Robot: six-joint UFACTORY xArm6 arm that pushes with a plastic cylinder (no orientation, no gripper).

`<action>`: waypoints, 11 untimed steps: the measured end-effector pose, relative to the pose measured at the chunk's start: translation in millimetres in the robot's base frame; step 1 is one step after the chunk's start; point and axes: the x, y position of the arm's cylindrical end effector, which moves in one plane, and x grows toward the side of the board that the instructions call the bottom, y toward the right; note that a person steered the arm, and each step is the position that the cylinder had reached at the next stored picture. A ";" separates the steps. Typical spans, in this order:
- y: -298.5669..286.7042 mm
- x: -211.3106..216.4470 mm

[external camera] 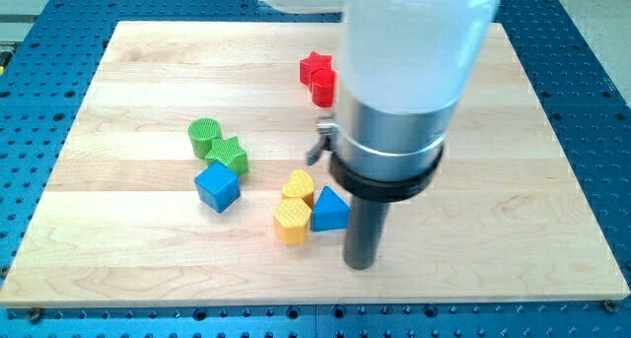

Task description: Form a triangle with the green blocks and the blue cube

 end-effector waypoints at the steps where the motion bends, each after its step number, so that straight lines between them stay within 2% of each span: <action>1: -36.0 -18.8; 2: -53.8 -50.3; 3: -16.0 -80.1; 4: 57.5 -76.5; 5: 70.3 -71.6; 6: 29.5 -92.6; 7: 13.3 -144.8; 8: -19.8 -109.8; 9: -52.3 -99.5; 10: -60.4 -134.4; 11: -104.1 -98.0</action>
